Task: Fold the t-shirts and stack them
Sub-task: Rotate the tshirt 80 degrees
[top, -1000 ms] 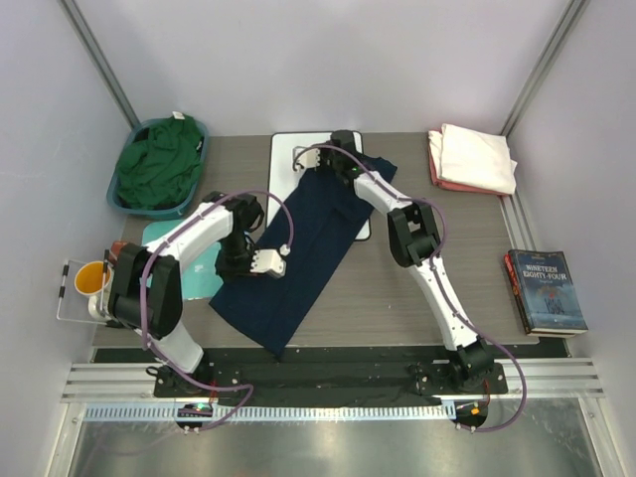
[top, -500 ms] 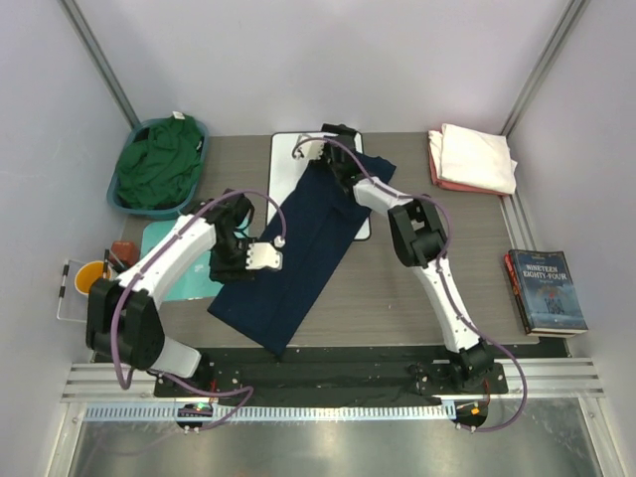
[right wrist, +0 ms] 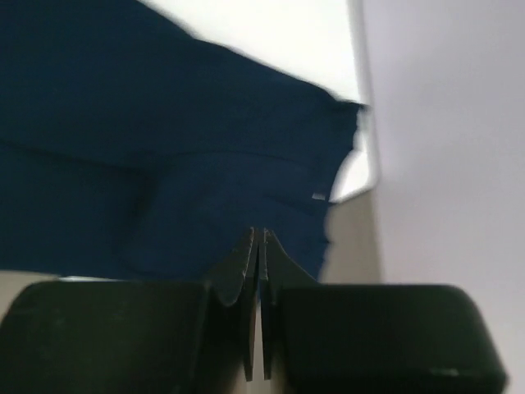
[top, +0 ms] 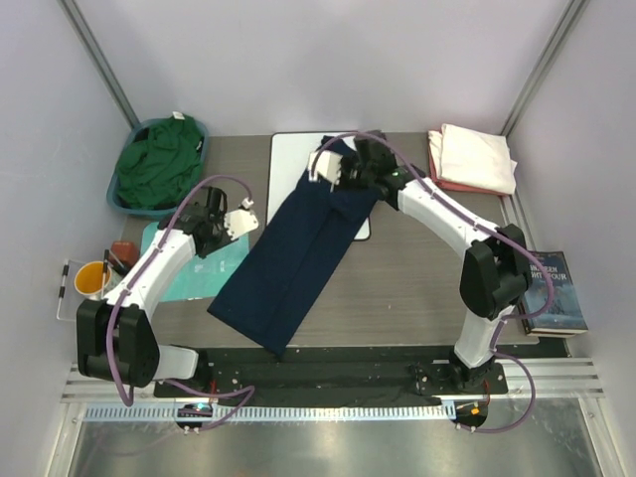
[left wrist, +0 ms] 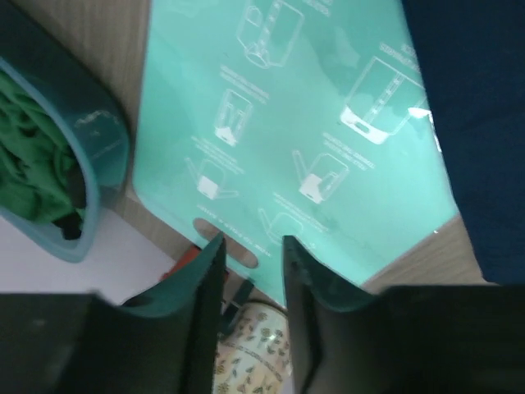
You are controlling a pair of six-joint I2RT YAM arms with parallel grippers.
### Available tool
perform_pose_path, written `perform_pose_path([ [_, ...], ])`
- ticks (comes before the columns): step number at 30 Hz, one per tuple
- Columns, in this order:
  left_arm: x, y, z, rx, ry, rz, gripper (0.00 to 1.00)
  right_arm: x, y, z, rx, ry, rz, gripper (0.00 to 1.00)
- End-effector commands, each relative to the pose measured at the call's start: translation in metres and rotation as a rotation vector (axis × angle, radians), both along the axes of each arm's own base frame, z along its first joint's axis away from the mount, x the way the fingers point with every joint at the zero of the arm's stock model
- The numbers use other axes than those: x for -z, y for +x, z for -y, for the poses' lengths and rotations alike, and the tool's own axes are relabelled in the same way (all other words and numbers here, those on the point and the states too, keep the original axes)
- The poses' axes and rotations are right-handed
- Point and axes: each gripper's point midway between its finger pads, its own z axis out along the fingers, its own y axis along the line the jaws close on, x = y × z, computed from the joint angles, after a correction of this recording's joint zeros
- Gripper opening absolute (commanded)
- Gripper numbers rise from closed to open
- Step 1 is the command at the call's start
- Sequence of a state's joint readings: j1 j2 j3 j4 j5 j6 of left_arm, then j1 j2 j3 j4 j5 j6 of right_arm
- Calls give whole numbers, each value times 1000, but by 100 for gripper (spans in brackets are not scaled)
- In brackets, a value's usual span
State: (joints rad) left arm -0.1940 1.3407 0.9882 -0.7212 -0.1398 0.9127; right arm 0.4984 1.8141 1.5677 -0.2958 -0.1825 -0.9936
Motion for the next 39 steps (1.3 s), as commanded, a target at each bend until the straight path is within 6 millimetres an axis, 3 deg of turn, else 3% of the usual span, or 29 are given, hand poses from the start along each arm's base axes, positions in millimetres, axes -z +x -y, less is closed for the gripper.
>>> perform_pose_path([
  [1,-40,37,6,-101,-75,167,19,104,-120,-25,-232,-152,-426,3],
  [4,-57,51,10,-135,-102,192,1,122,-147,-36,-294,-193,-469,1],
  [8,-77,65,17,-159,-128,222,0,141,-168,-56,-357,-210,-524,1],
  [11,-89,71,21,-149,-114,250,0,149,-171,-62,-373,-218,-548,1],
  [16,-106,77,24,-130,-71,301,0,173,-184,-67,-406,-248,-605,1],
  [22,-111,72,42,-71,-47,309,0,199,-188,-65,-407,-287,-642,1],
  [26,-106,65,55,-20,-22,292,0,207,-194,-51,-398,-334,-647,1],
  [30,-105,64,54,-1,4,291,0,217,-219,-15,-379,-402,-687,1],
  [36,-111,60,49,44,50,309,0,206,-250,30,-339,-440,-686,1],
  [39,-112,57,48,68,58,311,0,201,-251,49,-304,-463,-668,1],
])
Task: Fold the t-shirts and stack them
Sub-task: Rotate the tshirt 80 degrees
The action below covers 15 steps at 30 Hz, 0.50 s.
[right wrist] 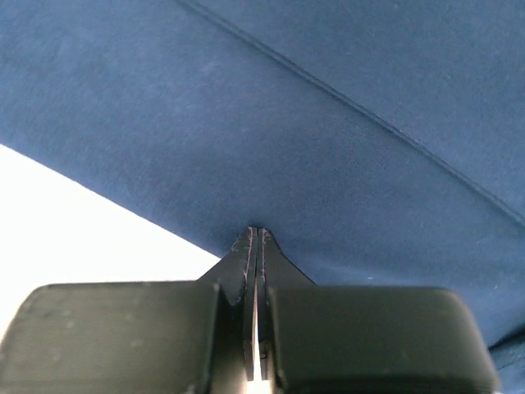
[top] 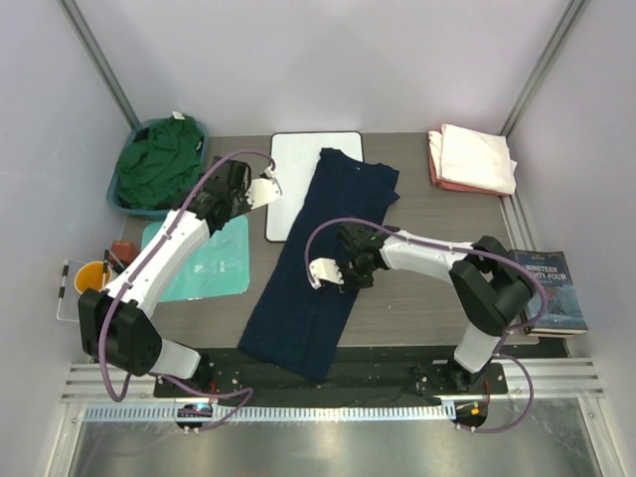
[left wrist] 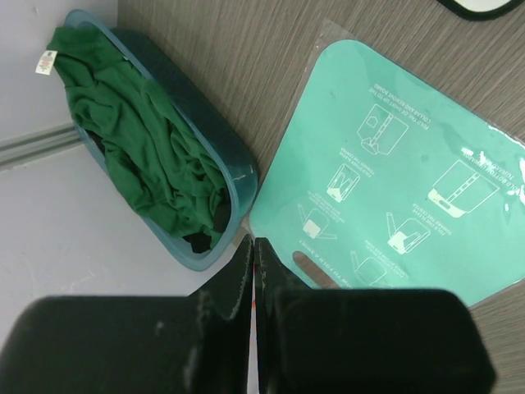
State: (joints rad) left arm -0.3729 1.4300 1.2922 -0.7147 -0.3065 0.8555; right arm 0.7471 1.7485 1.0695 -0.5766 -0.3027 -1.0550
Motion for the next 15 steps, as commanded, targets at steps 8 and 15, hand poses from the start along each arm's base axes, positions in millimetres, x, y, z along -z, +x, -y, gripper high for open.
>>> perform_pose_path([
  [8,-23,-5,-4,51,27,65,0,-7,14,88,198,-188,31,2],
  [15,-18,-2,0,52,7,60,45,-119,87,23,310,128,207,39],
])
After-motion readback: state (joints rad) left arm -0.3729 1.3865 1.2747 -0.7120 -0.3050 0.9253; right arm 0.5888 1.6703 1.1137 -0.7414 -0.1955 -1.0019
